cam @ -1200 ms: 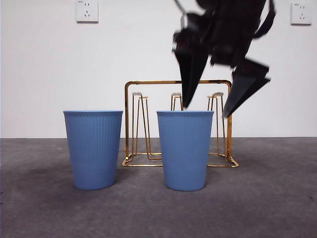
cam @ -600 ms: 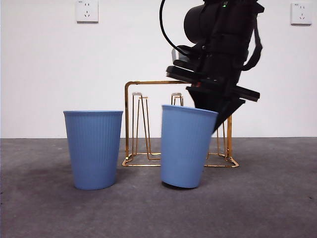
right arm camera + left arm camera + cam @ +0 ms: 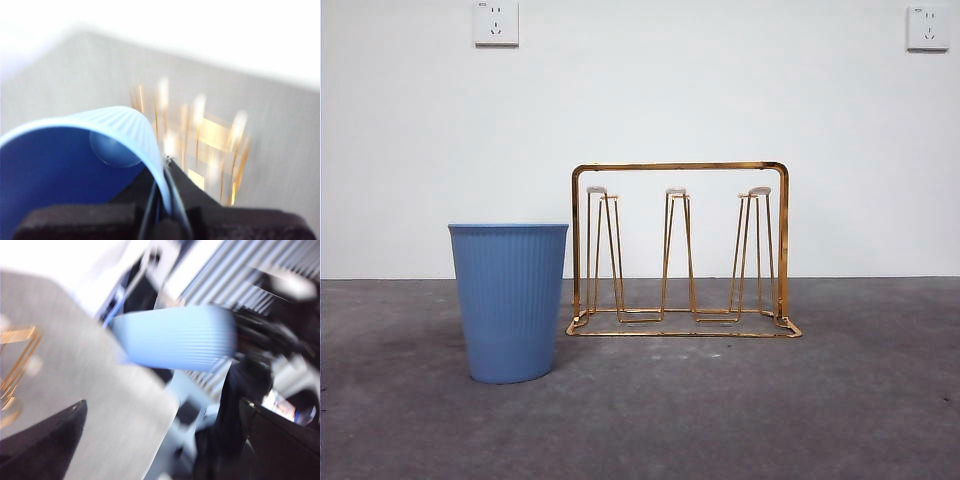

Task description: Pick up cup 1,put cup 1 in the cup rack,pick up cup 2,put cup 2 in the cup rack

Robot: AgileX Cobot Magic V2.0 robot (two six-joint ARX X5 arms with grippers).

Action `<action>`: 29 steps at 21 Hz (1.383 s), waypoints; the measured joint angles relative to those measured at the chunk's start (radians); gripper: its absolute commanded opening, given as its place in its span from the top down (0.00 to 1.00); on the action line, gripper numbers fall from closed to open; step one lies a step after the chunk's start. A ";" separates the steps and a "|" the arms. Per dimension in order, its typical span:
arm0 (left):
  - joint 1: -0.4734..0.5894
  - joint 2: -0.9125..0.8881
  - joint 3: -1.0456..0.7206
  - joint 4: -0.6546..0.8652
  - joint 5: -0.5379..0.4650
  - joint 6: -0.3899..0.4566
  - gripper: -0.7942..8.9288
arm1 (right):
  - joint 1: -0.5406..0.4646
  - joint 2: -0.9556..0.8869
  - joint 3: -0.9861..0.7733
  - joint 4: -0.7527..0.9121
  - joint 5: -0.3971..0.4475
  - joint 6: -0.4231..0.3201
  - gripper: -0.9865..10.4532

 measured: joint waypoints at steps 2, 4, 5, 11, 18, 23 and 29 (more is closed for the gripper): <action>-0.101 0.066 0.000 0.177 -0.100 -0.105 0.28 | 0.000 -0.102 0.004 0.053 0.013 0.000 0.93; -0.194 0.153 0.000 0.385 -0.181 -0.215 0.28 | 0.000 -0.163 0.008 0.083 0.018 -0.012 0.93; -0.234 0.201 0.000 0.498 -0.219 -0.272 0.28 | 0.000 -0.171 0.008 0.099 0.018 -0.021 0.93; -0.325 0.393 0.000 0.956 -0.320 -0.504 0.28 | 0.000 -0.165 0.007 0.127 0.037 -0.050 0.93; -0.358 0.518 0.000 1.163 -0.439 -0.648 0.28 | 0.000 -0.158 0.007 0.143 0.036 -0.069 0.93; -0.366 0.534 0.000 1.173 -0.481 -0.666 0.28 | 0.000 -0.127 0.007 0.159 0.017 -0.077 0.93; -0.367 0.534 0.000 1.191 -0.495 -0.666 0.28 | 0.000 -0.051 0.007 0.162 -0.020 -0.079 0.93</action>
